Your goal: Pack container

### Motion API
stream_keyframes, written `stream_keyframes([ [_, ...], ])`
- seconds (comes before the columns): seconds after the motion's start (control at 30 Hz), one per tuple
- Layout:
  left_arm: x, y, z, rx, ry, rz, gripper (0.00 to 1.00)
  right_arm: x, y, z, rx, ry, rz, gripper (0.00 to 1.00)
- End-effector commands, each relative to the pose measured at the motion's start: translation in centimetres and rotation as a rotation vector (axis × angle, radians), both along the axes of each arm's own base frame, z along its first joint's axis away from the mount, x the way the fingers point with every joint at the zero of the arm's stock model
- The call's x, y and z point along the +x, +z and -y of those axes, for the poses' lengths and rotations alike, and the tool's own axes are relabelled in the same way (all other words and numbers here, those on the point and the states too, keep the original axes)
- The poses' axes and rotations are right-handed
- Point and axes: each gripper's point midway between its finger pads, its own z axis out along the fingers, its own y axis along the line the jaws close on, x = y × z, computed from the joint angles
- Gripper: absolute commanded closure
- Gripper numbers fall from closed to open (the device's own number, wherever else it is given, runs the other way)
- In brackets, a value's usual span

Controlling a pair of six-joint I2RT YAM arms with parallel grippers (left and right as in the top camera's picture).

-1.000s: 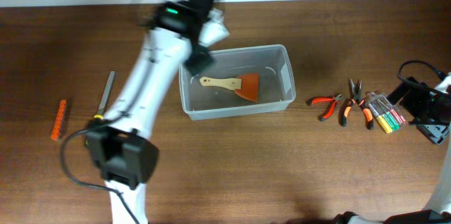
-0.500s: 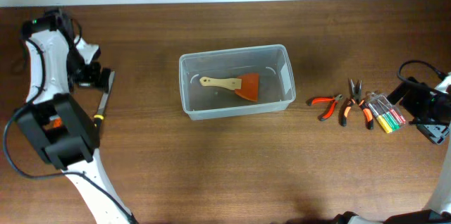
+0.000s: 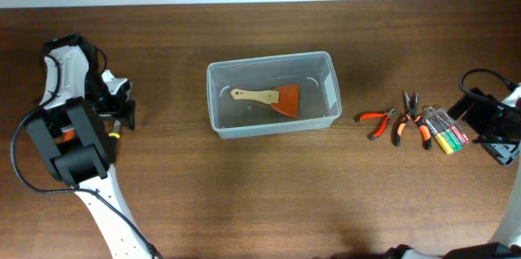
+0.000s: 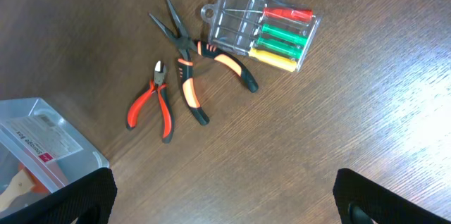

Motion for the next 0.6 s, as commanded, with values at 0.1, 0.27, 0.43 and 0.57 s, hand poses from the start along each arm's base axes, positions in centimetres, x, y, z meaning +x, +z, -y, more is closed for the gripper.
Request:
stream_keyframes([
  [0.1, -0.5, 0.4, 0.0, -0.031, 0.051, -0.002, 0.26, 0.2, 0.5, 0.5, -0.016, -0.015, 0.008, 0.02],
  [0.27, -0.6, 5.9, 1.0, -0.049, 0.097, 0.086, 0.25, 0.2, 0.5, 0.5, -0.016, -0.015, 0.008, 0.02],
  [0.43, -1.0, 12.4, 2.0, -0.027, 0.111, 0.288, 0.21, 0.2, 0.5, 0.5, -0.016, -0.015, 0.008, 0.01],
  [0.57, -3.2, 12.3, 2.7, -0.009, 0.104, 0.345, 0.13, 0.2, 0.5, 0.5, -0.016, -0.015, 0.008, 0.02],
])
